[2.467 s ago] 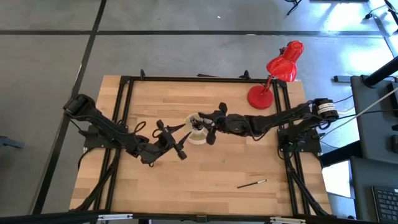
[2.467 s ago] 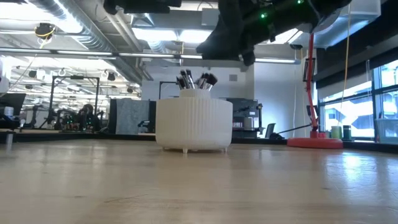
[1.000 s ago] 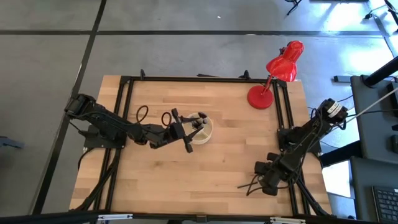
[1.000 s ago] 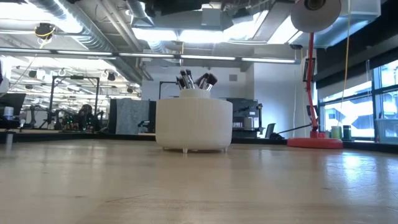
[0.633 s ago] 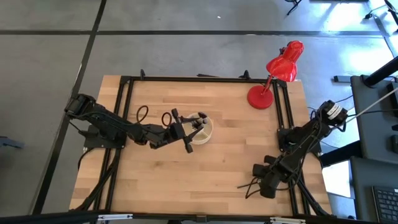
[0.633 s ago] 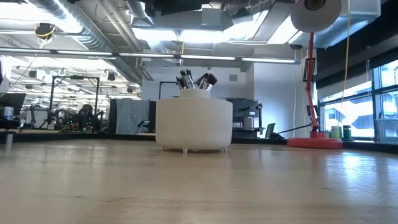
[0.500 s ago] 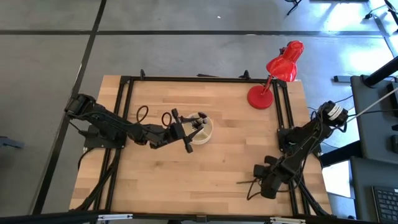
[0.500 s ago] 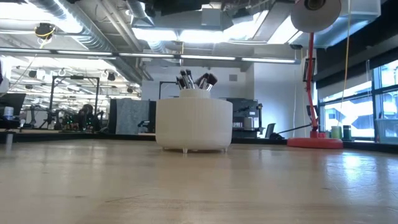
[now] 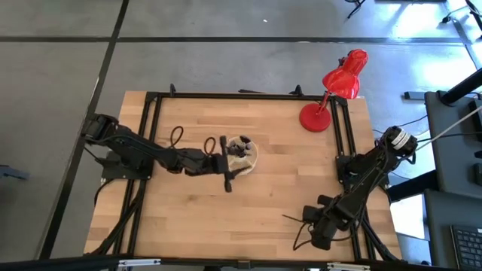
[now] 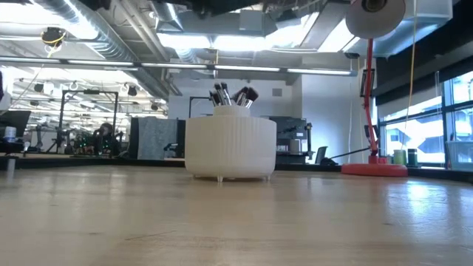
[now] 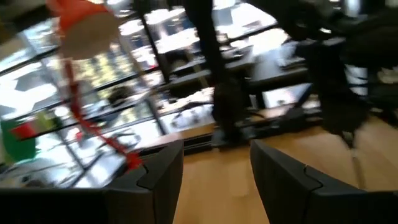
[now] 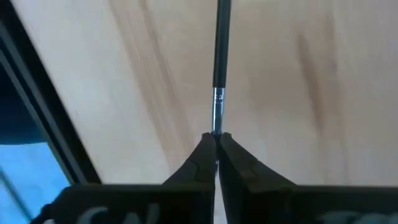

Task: Put items in baskets/containers
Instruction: Put the eyeshadow brush into the white organizer

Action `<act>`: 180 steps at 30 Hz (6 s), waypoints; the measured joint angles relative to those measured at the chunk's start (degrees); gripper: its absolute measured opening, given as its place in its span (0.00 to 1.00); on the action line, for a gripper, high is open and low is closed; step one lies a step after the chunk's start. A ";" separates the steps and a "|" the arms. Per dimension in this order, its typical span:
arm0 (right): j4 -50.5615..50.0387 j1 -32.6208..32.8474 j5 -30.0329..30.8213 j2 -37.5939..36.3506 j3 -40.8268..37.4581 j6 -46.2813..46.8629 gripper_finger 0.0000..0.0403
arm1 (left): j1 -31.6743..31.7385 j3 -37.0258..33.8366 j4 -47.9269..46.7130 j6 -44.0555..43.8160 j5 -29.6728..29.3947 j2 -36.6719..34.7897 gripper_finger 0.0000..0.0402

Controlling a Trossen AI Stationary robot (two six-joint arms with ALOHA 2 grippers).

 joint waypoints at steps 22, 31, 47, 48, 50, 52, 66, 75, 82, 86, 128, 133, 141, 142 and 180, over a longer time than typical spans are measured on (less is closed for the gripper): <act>-17.39 -9.55 4.50 -0.13 10.78 -2.55 0.07 | -4.66 24.70 -15.97 7.47 12.10 29.83 0.45; -21.27 -2.15 4.55 -0.11 9.86 9.24 0.14 | -5.49 43.84 -29.19 -1.34 18.28 43.01 0.45; -20.07 3.19 1.54 -0.11 9.86 22.78 0.15 | -7.17 65.15 -49.89 -5.80 15.92 57.39 0.39; -20.14 3.19 1.54 -0.11 9.86 22.76 0.15 | -6.90 65.18 -50.28 -6.17 15.94 57.39 0.37; -20.25 3.17 1.43 -0.11 9.86 22.70 0.15 | -6.57 65.26 -51.55 -7.08 15.88 57.37 0.30; -20.26 2.98 1.37 -0.11 9.86 22.21 0.15 | -6.06 65.35 -52.95 -7.70 18.11 57.35 0.22; -22.07 3.10 5.47 -0.11 9.86 23.76 0.15 | -4.05 65.16 -57.45 -13.31 15.09 56.27 0.03; -19.11 10.34 23.54 -0.52 3.96 33.26 0.15 | -4.00 64.60 -61.39 -16.60 11.99 51.80 0.00; 2.41 11.25 24.45 -0.55 -6.55 33.16 0.22 | -4.14 64.45 -61.74 -17.21 10.87 51.21 0.00; 4.62 11.27 24.60 -0.55 -9.66 30.83 0.30 | -4.14 64.45 -62.60 -17.20 11.07 51.18 0.01; -9.21 4.70 24.37 3.95 1.86 0.15 0.01 | -4.33 64.58 -63.74 -12.32 12.07 51.00 0.06; -14.70 1.67 21.28 3.97 7.68 -7.43 0.00 | -4.75 64.60 -58.87 -9.41 12.12 50.97 0.17; -19.10 -2.31 22.89 3.89 13.16 -15.16 0.00 | -4.86 64.63 -57.85 -10.78 17.21 50.94 0.36; -19.17 -2.69 23.49 3.89 13.57 -15.89 0.00 | -4.73 64.63 -57.94 -11.45 17.87 50.94 0.37; -23.53 7.05 44.97 -1.07 14.71 19.24 0.44 | -3.70 64.63 -63.38 -26.14 5.58 46.96 0.04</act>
